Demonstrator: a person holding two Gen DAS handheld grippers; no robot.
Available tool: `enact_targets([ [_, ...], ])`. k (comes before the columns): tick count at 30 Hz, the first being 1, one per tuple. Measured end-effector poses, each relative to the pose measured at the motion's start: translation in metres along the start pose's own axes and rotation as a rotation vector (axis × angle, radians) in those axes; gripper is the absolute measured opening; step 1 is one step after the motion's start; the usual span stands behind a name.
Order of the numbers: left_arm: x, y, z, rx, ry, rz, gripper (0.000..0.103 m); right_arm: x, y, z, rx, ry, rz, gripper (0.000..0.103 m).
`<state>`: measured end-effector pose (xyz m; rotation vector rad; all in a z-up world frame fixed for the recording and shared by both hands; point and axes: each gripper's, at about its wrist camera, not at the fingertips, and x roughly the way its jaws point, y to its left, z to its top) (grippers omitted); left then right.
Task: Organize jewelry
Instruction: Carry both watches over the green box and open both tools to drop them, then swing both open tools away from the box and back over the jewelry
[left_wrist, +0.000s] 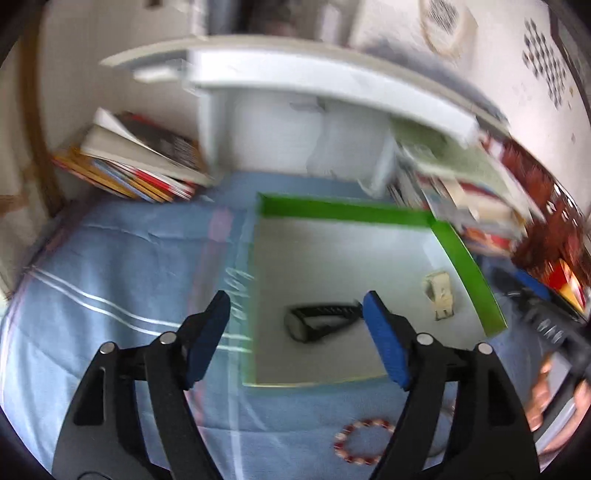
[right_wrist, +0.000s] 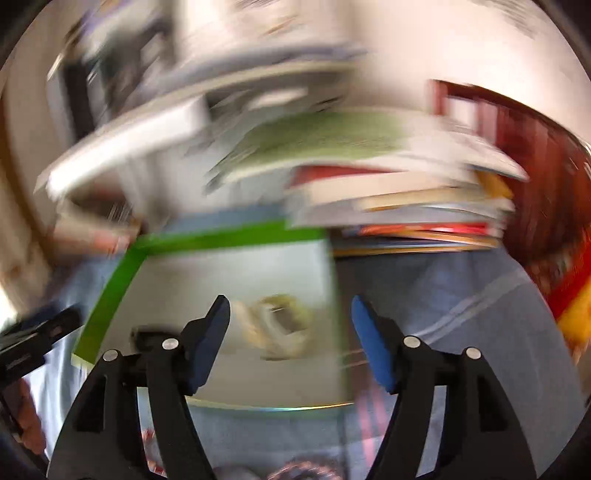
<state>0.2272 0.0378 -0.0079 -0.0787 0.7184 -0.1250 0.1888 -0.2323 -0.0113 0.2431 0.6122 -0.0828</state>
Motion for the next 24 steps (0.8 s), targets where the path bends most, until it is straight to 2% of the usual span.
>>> enact_targets([
  [1,-0.006,0.010,0.000,-0.036,-0.037,0.036,0.084,-0.002,-0.020,-0.001,0.090,-0.039,-0.026,0.075],
  [2,-0.012,0.024,-0.002,-0.095,-0.092,0.073,0.086,-0.002,-0.039,-0.003,0.172,-0.065,-0.051,0.076],
  [3,-0.014,0.031,-0.002,-0.126,-0.114,0.083,0.086,-0.001,-0.055,-0.007,0.241,-0.077,-0.062,0.076],
  [5,-0.016,0.046,-0.007,-0.180,-0.142,0.081,0.086,0.009,-0.081,-0.013,0.334,-0.034,-0.073,0.077],
  [7,-0.012,0.058,-0.016,-0.210,-0.136,0.087,0.088,0.020,-0.093,-0.017,0.343,0.023,-0.100,0.077],
  [10,-0.003,0.061,-0.023,-0.208,-0.081,0.094,0.088,0.024,-0.095,-0.022,0.322,0.039,-0.158,0.077],
  [13,0.002,0.051,-0.027,-0.171,-0.061,0.107,0.088,0.028,-0.065,-0.026,0.172,0.044,-0.144,0.077],
  [16,-0.007,0.044,-0.035,-0.152,-0.111,0.122,0.093,0.025,-0.034,-0.033,-0.012,0.000,-0.193,0.078],
  [18,-0.007,0.042,-0.041,-0.165,-0.150,0.148,0.095,0.024,-0.026,-0.033,-0.076,-0.038,-0.250,0.080],
  [20,-0.003,0.044,-0.045,-0.188,-0.152,0.142,0.095,0.025,-0.024,-0.035,-0.081,-0.050,-0.253,0.080],
  [22,0.000,0.048,-0.050,-0.231,-0.155,0.122,0.095,0.025,-0.034,-0.037,-0.036,-0.047,-0.234,0.082],
  [24,0.000,0.052,-0.053,-0.256,-0.176,0.131,0.095,0.023,-0.043,-0.040,0.008,-0.056,-0.254,0.083],
])
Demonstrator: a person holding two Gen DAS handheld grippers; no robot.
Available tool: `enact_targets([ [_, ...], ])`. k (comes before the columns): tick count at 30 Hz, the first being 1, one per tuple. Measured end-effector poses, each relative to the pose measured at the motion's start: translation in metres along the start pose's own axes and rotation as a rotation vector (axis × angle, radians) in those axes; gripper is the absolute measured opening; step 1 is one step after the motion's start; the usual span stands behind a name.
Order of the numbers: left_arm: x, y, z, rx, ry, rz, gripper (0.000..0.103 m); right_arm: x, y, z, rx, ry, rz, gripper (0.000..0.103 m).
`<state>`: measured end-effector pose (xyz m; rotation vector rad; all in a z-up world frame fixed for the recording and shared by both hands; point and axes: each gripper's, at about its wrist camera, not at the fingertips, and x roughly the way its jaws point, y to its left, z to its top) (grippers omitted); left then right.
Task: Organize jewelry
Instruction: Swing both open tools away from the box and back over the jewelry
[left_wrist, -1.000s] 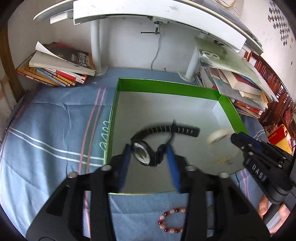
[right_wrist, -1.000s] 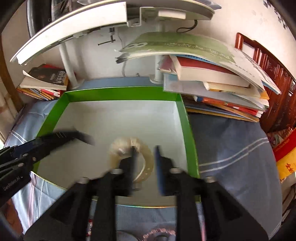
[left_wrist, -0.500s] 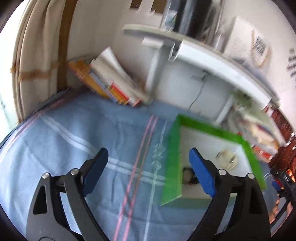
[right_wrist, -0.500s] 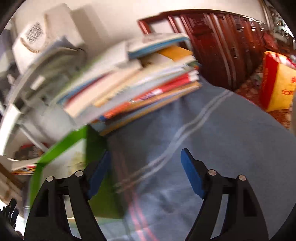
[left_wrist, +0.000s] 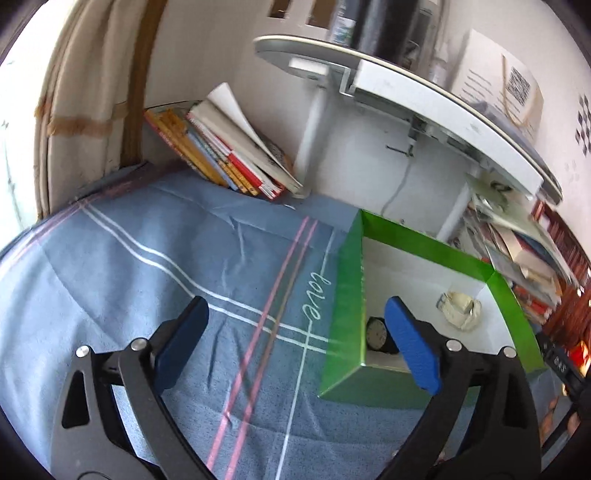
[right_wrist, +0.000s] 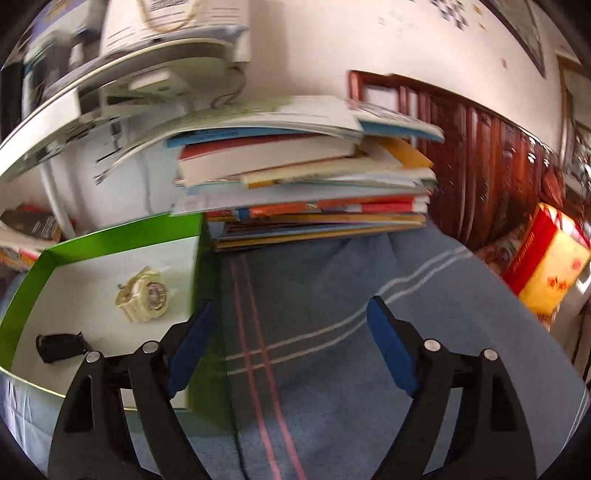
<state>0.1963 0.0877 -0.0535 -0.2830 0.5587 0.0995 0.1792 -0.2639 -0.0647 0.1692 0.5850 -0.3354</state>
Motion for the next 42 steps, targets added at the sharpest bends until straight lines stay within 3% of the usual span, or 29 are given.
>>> enact_targets([
  [4,0.004,0.009,0.000,-0.032,-0.027,0.047,0.096,-0.001,-0.023,0.000,0.122,-0.029,-0.040,0.084],
  [10,0.016,0.028,0.000,-0.102,0.015,0.067,0.096,-0.002,-0.077,-0.010,0.414,-0.041,-0.062,0.085],
  [15,0.012,0.035,0.000,-0.134,-0.031,0.058,0.098,0.009,-0.104,-0.021,0.569,0.039,-0.122,0.085],
  [19,0.018,0.041,0.000,-0.172,-0.019,0.047,0.098,0.020,-0.102,-0.023,0.558,0.122,-0.171,0.085],
  [23,0.026,0.039,-0.001,-0.165,0.013,0.067,0.098,0.022,-0.101,-0.024,0.548,0.129,-0.168,0.085],
  [25,0.027,0.039,-0.001,-0.156,0.055,0.045,0.098,0.018,-0.104,-0.028,0.569,0.104,-0.119,0.085],
  [28,0.013,0.043,-0.001,-0.214,0.046,-0.017,0.098,0.002,-0.102,-0.028,0.546,0.021,-0.051,0.086],
  [29,0.005,0.042,0.000,-0.217,0.040,-0.053,0.098,-0.002,-0.102,-0.029,0.542,0.016,-0.029,0.092],
  [33,-0.012,0.035,0.003,-0.158,0.012,-0.084,0.099,-0.005,-0.106,-0.028,0.574,0.079,0.141,0.093],
  [34,-0.014,0.034,0.003,-0.139,0.012,-0.060,0.099,-0.010,-0.104,-0.026,0.553,0.088,0.123,0.093],
  [36,-0.023,0.040,0.000,-0.127,0.104,0.018,0.099,-0.029,-0.100,-0.029,0.517,0.159,0.076,0.092],
  [40,-0.071,0.068,-0.035,-0.137,0.238,0.001,0.098,-0.081,-0.084,-0.041,0.358,0.318,0.220,0.093],
  [42,-0.091,0.072,-0.058,-0.084,0.286,0.022,0.098,-0.106,-0.066,-0.050,0.224,0.331,0.214,0.093],
])
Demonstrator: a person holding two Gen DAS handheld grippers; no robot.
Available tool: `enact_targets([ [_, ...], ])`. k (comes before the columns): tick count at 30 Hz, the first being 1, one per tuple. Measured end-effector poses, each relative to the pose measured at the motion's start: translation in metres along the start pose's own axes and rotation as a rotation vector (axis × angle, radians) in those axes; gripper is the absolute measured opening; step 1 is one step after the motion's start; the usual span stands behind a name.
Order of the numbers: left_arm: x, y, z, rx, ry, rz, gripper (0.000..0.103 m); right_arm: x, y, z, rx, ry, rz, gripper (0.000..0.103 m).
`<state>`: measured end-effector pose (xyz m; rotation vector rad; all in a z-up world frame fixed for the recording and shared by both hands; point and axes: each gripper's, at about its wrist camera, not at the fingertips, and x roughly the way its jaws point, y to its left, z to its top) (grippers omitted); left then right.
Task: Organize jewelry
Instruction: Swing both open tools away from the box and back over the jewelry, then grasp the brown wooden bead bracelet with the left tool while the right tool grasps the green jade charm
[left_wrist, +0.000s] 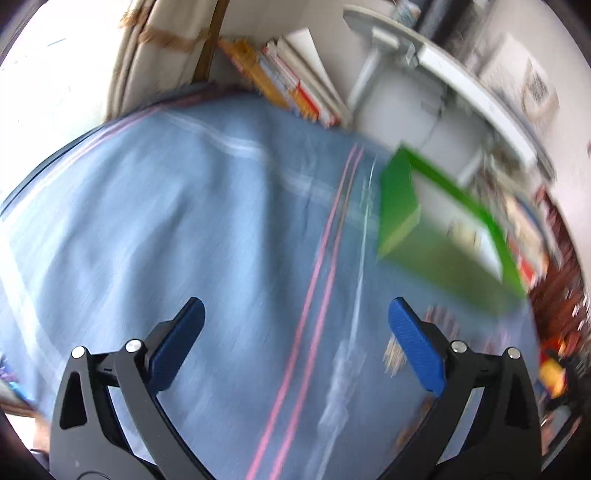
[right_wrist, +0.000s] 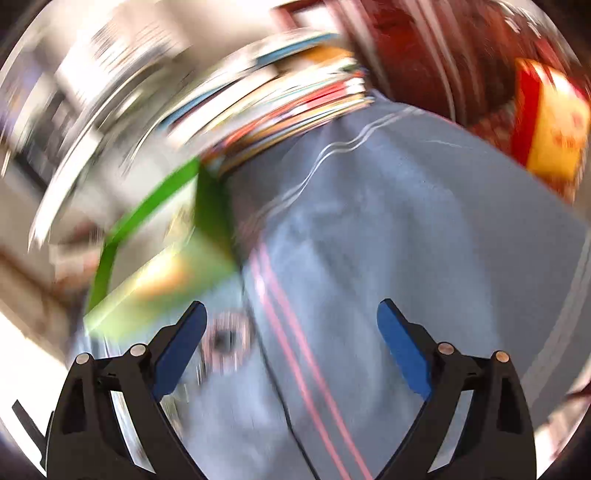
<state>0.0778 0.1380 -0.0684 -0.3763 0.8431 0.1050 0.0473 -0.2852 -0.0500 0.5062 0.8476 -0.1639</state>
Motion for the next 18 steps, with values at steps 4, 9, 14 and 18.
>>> enact_targets([
  [4,-0.016,-0.009,-0.035,0.121,0.083,-0.035,0.099,-0.022,0.041,-0.038,-0.237,0.018,0.011,0.092],
  [9,-0.033,-0.061,-0.061,0.363,0.090,-0.121,0.099,-0.023,0.086,-0.069,-0.383,0.043,0.083,0.069],
  [14,-0.029,-0.089,-0.077,0.491,0.110,-0.159,0.099,-0.007,0.103,-0.086,-0.450,0.111,0.099,0.050],
  [18,-0.017,-0.096,-0.075,0.507,0.132,-0.179,0.090,0.006,0.114,-0.082,-0.454,0.149,0.157,0.050],
])
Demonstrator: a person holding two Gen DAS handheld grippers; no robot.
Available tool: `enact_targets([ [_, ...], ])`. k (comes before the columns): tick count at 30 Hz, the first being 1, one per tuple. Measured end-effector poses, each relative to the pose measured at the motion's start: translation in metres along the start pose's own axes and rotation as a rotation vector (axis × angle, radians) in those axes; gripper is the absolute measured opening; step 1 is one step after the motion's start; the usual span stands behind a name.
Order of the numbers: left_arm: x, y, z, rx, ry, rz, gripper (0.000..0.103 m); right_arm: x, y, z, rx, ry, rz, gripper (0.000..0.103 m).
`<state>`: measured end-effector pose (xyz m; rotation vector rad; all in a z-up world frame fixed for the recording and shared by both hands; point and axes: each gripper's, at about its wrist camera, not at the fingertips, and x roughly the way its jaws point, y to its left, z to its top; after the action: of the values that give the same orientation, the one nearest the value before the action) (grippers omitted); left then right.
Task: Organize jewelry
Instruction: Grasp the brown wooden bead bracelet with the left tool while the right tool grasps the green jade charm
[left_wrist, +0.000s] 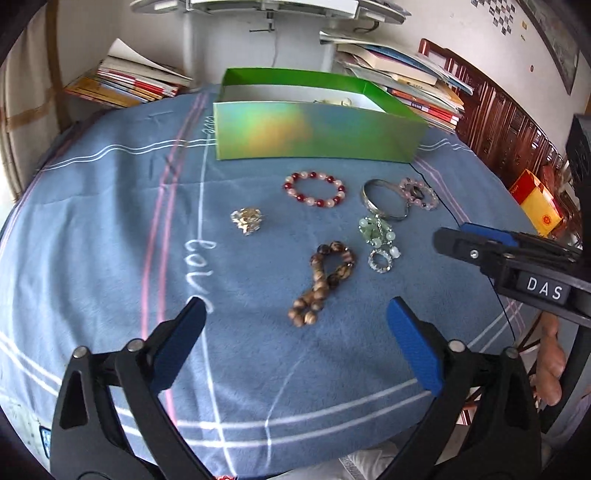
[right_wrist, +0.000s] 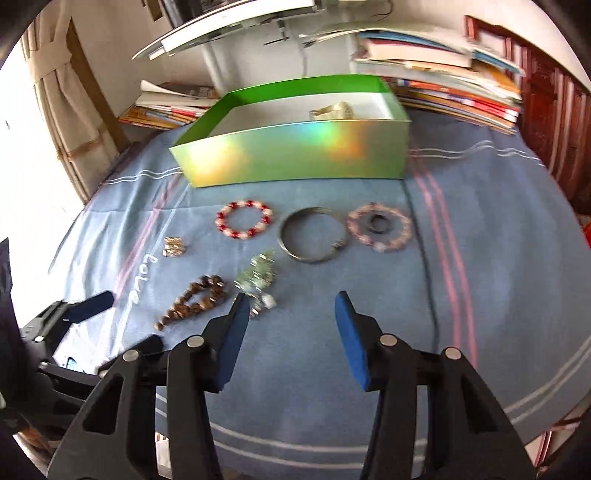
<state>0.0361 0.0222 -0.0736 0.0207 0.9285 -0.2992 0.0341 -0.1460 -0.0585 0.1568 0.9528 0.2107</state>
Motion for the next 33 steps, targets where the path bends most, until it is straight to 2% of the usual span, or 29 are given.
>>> enact_targets([
  [2,0.011,-0.001,0.005,0.010,0.021,0.002,0.076,0.010,0.008,0.007,-0.022,0.012,0.011,0.047],
  [4,0.022,-0.003,0.006,0.016,0.050,0.003,0.055,0.021,0.012,0.016,-0.034,0.033,0.022,0.047],
  [7,0.032,-0.003,0.007,0.019,0.076,-0.001,0.045,0.039,0.016,0.025,-0.051,0.076,0.031,0.047],
  [9,0.035,-0.004,0.011,0.036,0.082,0.014,0.036,0.053,0.020,0.030,-0.076,0.106,0.002,0.045],
  [10,0.037,-0.003,0.013,0.031,0.089,0.012,0.026,0.057,0.020,0.030,-0.084,0.117,-0.011,0.033],
  [11,0.039,-0.002,0.016,0.026,0.094,0.014,0.023,0.060,0.020,0.031,-0.087,0.129,0.002,0.020],
  [12,0.041,-0.001,0.019,0.024,0.097,0.024,0.022,0.061,0.019,0.033,-0.086,0.136,0.017,0.018],
  [13,0.043,0.001,0.022,0.021,0.098,0.031,0.021,0.060,0.017,0.035,-0.085,0.131,0.022,0.007],
  [16,0.045,0.008,0.027,-0.003,0.100,0.046,0.016,0.050,0.006,0.039,-0.076,0.105,-0.006,0.007],
  [21,0.035,0.016,0.034,-0.028,0.073,0.047,0.016,0.030,-0.017,0.044,-0.048,0.081,-0.049,0.007],
  [23,0.031,0.015,0.034,-0.028,0.060,0.040,0.026,0.025,-0.021,0.043,-0.063,0.079,-0.062,0.007],
  [25,0.029,0.014,0.034,-0.031,0.053,0.041,0.039,0.024,-0.024,0.040,-0.069,0.086,-0.070,0.007],
  [28,0.030,0.013,0.033,-0.035,0.059,0.042,0.047,0.027,-0.027,0.033,-0.067,0.117,-0.058,0.007],
  [30,0.031,0.013,0.033,-0.040,0.062,0.044,0.053,0.029,-0.029,0.029,-0.056,0.129,-0.043,0.012],
  [32,0.032,0.014,0.034,-0.047,0.062,0.049,0.057,0.028,-0.031,0.026,-0.039,0.129,-0.040,0.033],
  [33,0.032,0.015,0.035,-0.052,0.061,0.050,0.058,0.027,-0.032,0.025,-0.031,0.122,-0.041,0.038],
])
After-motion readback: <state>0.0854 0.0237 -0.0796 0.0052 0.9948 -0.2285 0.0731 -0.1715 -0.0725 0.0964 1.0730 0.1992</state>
